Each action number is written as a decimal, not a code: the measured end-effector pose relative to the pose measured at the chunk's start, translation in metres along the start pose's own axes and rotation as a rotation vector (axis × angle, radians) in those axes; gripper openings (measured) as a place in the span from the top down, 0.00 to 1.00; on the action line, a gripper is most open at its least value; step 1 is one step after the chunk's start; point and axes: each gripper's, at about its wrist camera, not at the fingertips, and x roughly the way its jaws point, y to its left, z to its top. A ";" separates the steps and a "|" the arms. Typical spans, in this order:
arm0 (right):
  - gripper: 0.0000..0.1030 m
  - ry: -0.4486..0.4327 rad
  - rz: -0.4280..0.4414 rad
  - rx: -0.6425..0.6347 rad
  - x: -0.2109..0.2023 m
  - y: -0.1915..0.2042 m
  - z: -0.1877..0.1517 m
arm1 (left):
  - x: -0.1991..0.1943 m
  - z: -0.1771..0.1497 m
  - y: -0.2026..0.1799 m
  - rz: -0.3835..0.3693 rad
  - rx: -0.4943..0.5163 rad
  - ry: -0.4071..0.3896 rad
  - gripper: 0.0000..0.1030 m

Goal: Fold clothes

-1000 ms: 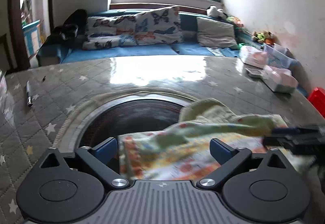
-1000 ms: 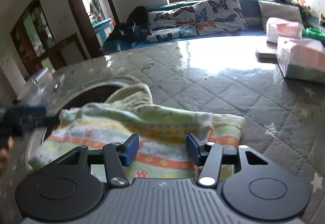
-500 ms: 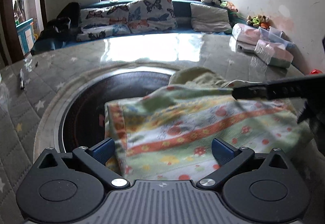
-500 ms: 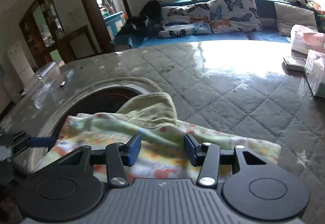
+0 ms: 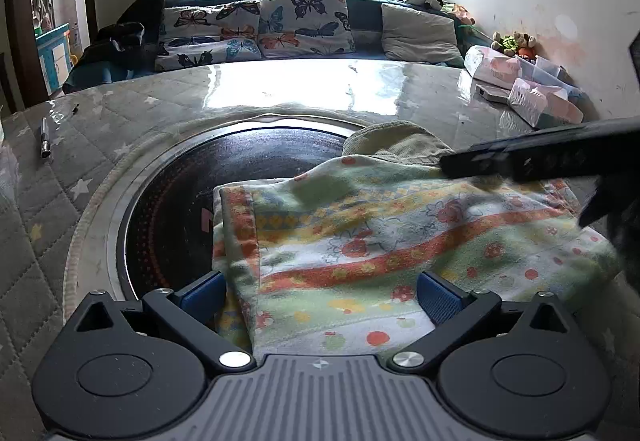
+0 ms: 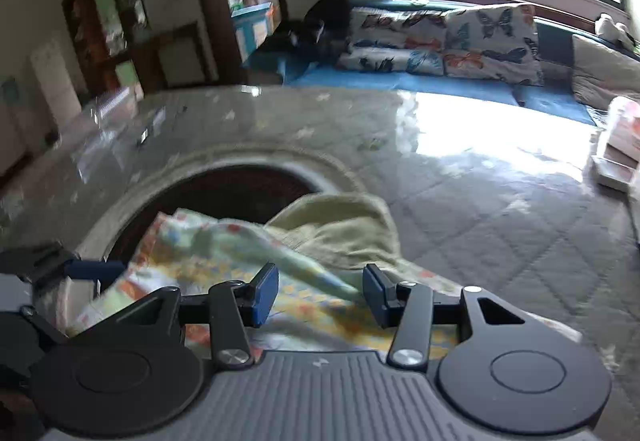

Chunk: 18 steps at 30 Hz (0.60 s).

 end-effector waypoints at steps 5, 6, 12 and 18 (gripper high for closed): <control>0.54 0.010 -0.023 -0.015 0.022 0.008 0.007 | -0.001 -0.002 0.001 0.000 -0.006 -0.002 0.00; 0.54 0.009 -0.026 -0.010 0.023 0.009 0.010 | -0.001 -0.002 0.002 -0.001 -0.007 -0.002 0.00; 0.53 0.000 0.016 -0.066 0.017 0.029 0.020 | -0.005 -0.002 0.006 0.006 -0.029 -0.001 0.00; 0.48 0.048 -0.001 -0.149 0.045 0.056 0.023 | -0.006 -0.005 0.012 0.011 -0.052 0.007 0.00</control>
